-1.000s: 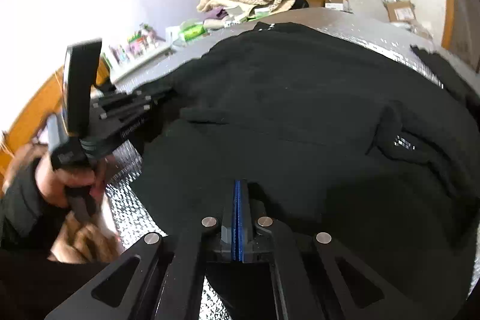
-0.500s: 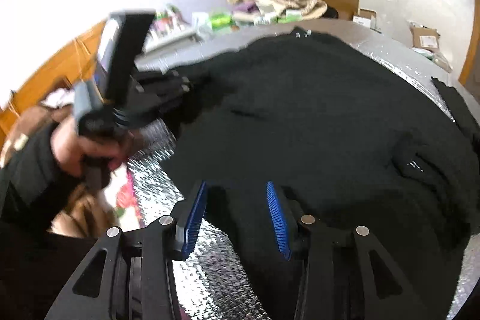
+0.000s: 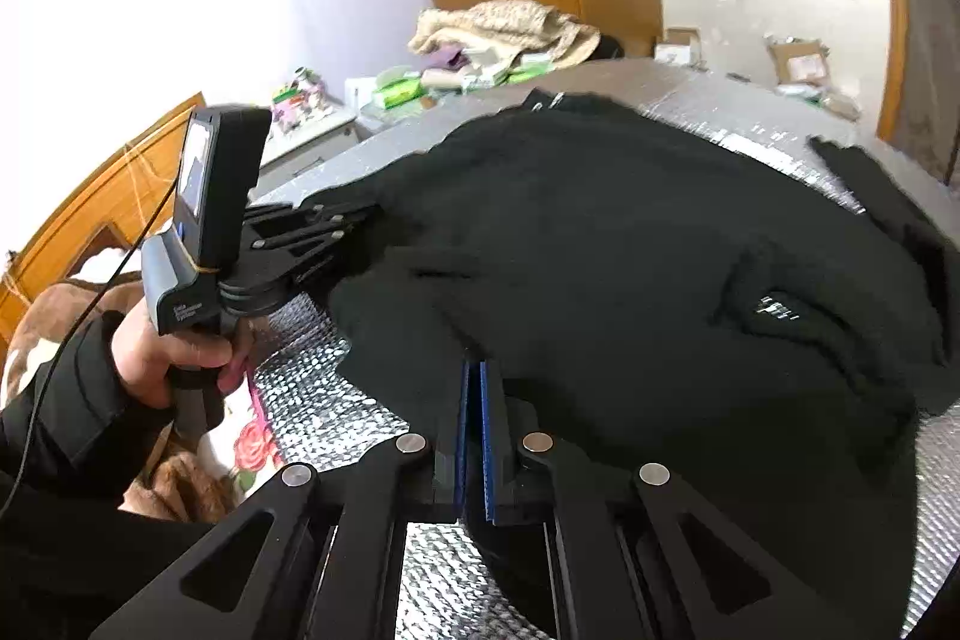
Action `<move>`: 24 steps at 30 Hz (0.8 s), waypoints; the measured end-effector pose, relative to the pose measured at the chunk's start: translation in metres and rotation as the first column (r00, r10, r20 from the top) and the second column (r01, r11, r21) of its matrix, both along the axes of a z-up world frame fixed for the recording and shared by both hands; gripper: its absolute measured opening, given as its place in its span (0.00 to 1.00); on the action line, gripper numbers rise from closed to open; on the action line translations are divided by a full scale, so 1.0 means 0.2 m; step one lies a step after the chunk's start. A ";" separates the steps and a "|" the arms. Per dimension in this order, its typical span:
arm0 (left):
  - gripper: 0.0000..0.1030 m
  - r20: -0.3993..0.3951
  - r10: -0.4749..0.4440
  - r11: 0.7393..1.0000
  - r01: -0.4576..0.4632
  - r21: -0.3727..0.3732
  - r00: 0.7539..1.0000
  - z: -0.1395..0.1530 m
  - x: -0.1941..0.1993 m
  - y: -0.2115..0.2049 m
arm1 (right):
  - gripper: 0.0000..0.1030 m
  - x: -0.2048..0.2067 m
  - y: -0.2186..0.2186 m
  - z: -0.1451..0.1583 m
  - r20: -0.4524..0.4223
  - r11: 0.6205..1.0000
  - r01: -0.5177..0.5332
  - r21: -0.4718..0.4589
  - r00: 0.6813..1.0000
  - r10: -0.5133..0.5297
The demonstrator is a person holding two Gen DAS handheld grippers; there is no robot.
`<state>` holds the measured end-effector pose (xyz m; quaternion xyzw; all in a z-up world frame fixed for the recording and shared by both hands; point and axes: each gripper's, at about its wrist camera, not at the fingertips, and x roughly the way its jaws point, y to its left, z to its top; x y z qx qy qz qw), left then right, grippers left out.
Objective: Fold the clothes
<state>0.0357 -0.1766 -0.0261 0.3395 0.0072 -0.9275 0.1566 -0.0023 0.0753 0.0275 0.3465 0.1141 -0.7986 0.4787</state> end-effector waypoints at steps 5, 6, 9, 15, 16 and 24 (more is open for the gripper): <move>0.02 -0.001 0.002 1.000 -0.002 -0.003 1.000 0.00 0.00 0.00 | 0.03 -0.09 0.14 0.08 -0.032 0.993 0.107 -0.056 0.994 -0.109; 0.02 0.000 0.002 1.000 -0.002 -0.004 1.000 0.00 0.00 0.01 | 0.03 -0.12 0.17 0.10 -0.036 0.989 0.133 -0.068 0.990 -0.135; 0.02 0.000 0.003 1.000 -0.003 -0.004 1.000 0.00 0.00 0.01 | 0.03 -0.20 0.37 0.15 -0.042 0.963 0.251 -0.102 0.966 -0.256; 0.02 0.003 0.003 1.000 -0.003 -0.009 1.000 0.00 -0.01 0.01 | 0.03 -0.30 0.87 0.17 -0.042 0.836 0.533 -0.128 0.839 -0.542; 0.02 0.003 0.003 1.000 -0.003 -0.009 1.000 0.00 -0.01 0.01 | 0.03 -0.30 0.96 0.16 -0.040 0.807 0.577 -0.125 0.810 -0.585; 0.01 0.015 -0.004 0.999 0.004 -0.033 1.000 0.00 -0.01 0.03 | 0.01 -0.28 1.55 0.10 0.005 0.536 0.837 -0.106 0.540 -0.842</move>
